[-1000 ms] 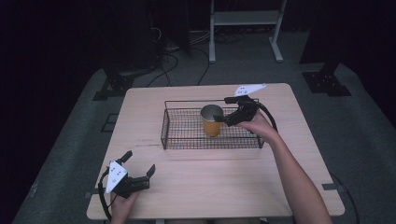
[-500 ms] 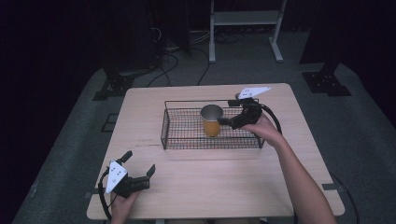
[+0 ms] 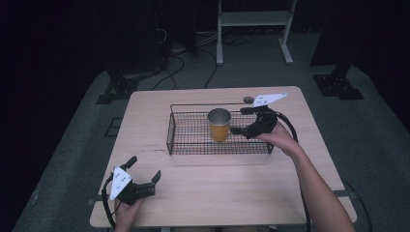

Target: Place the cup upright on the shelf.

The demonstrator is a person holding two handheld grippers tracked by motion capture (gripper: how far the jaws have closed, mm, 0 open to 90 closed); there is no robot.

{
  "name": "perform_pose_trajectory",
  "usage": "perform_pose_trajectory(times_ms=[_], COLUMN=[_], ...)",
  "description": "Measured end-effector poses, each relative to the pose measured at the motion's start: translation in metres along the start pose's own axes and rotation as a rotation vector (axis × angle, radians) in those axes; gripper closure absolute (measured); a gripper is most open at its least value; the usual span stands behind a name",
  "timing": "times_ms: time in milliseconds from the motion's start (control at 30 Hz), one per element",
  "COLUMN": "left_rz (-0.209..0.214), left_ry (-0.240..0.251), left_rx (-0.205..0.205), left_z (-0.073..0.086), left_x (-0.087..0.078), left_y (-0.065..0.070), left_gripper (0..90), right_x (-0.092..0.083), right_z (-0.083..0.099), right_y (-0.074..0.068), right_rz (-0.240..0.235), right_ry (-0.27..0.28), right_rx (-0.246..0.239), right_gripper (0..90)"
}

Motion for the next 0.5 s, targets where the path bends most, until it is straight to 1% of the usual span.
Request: perform_pose_trajectory(times_ms=[100, 233, 267, 300, 333, 500], left_rz=[-0.001, -0.001, -0.001, -0.001, -0.001, -0.001], left_ry=[0.0, -0.001, 0.0, 0.0, 0.0, -0.001], left_rx=[0.0, 0.001, 0.002, 0.002, 0.002, 0.002], left_z=[0.0, 0.0, 0.0, 0.0, 0.0, 0.0], left_x=[0.0, 0.0, 0.0, 0.0, 0.0, 0.0], left_y=[0.0, 0.0, 0.0, 0.0, 0.0, 0.0], left_gripper=[0.0, 0.0, 0.0, 0.0, 0.0, 0.0], right_x=[-0.005, -0.008, -0.01, -0.01, -0.012, -0.016], right_z=[0.005, 0.01, 0.012, 0.012, 0.014, 0.019], right_y=[-0.002, -0.003, -0.003, -0.003, -0.005, -0.007], right_rz=[-0.001, 0.001, -0.001, -0.001, 0.0, 0.0], right_ry=[0.02, 0.022, 0.013, 0.013, 0.025, 0.031], right_rx=[0.001, 0.007, 0.017, 0.017, 0.015, 0.018], right_gripper=[0.2, 0.2, 0.2, 0.2, 0.2, 0.2])
Point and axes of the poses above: each handheld gripper's, and its own axes: x roughly forward along the jaws, z roughly out of its underside, y roughly to its right, the point moved 5 cm from there along x, roughly forward along the jaws, and after that the axes turned 15 degrees about -z, right-handed, at the moved point
